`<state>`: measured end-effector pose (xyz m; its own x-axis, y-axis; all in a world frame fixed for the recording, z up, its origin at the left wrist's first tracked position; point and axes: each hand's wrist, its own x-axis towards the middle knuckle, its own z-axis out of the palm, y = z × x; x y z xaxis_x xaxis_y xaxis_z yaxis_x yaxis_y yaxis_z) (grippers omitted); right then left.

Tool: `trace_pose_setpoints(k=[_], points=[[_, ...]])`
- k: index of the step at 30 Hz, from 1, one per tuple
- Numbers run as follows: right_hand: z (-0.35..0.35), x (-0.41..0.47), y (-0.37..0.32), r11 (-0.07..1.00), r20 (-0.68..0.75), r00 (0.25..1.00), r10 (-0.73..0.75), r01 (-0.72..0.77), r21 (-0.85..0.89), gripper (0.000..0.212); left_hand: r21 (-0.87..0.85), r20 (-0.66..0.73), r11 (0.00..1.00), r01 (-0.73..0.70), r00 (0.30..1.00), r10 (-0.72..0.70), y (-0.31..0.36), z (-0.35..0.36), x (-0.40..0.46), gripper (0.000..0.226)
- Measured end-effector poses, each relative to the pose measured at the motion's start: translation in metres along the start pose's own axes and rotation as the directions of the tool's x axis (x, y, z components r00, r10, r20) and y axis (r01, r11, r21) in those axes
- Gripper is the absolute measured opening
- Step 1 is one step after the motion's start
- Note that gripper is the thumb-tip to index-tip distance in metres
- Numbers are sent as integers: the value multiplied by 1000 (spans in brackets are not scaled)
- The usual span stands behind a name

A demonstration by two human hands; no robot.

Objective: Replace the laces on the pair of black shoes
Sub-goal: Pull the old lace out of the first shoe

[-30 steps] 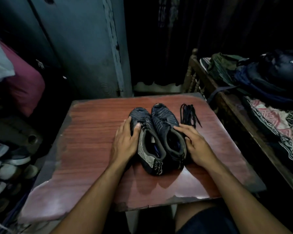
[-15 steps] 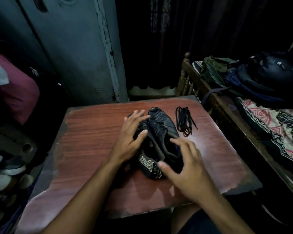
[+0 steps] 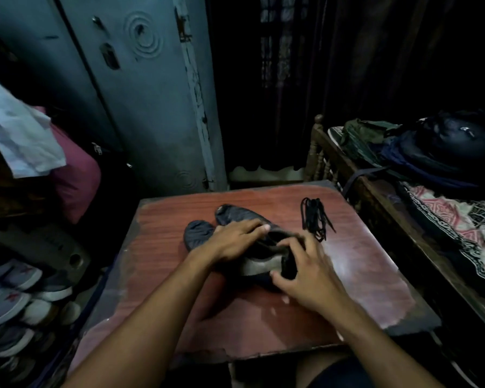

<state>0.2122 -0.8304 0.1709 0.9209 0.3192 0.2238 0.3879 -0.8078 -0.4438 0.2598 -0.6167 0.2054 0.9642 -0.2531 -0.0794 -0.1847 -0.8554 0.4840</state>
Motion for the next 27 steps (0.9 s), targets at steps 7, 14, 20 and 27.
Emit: trace_pose_setpoints(k=[7, 14, 20, 27], points=[[6, 7, -30, 986, -171, 972, -163, 169, 18, 53, 308, -37, 943, 127, 992, -122, -36, -4, -43, 99], [46, 8, -49, 993, 19, 994, -111, 110, 49, 77, 184, -293, 920, 346, 913, -284, -25, 21, -47, 100], [25, 57, -12, 999, 156, 987, 40, -44, 22, 85, -455, -300, 861, 226, 872, -387, -44, 17, -21, 91], [26, 89, 5, 985, 117, 984, 138, -124, -119, 82, -22, -491, 995, 100, 866, -98, -82, 7, -1, 63]])
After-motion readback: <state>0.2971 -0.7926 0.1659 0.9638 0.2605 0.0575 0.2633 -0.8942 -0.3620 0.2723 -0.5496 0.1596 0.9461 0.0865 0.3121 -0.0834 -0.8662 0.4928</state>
